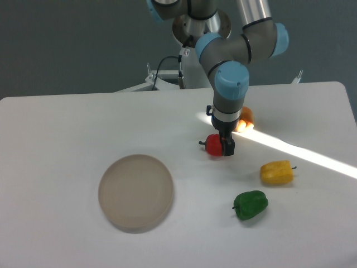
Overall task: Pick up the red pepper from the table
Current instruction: 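Lower the open gripper around the red pepper and close it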
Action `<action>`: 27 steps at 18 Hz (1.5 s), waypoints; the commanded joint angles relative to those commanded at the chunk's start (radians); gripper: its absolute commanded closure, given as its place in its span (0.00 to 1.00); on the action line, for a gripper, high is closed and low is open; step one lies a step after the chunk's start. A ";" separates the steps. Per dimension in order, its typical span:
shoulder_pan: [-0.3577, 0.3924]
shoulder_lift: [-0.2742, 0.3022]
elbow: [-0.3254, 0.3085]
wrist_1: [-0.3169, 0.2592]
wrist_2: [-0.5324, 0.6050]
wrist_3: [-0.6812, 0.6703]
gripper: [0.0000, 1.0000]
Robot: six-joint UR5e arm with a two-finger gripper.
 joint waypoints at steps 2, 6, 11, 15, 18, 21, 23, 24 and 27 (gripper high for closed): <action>-0.002 -0.015 0.000 0.014 0.000 0.005 0.00; -0.002 -0.035 -0.002 0.028 0.000 0.003 0.00; -0.003 -0.037 -0.003 0.028 0.000 -0.003 0.01; -0.002 -0.038 -0.003 0.028 0.002 -0.002 0.26; -0.002 -0.038 0.000 0.026 0.002 0.011 0.33; 0.000 -0.035 0.011 0.026 0.003 0.014 0.38; 0.000 -0.032 0.018 0.023 0.008 0.014 0.42; 0.002 -0.029 0.023 0.020 0.012 0.014 0.42; -0.001 -0.019 0.064 0.006 0.015 0.015 0.42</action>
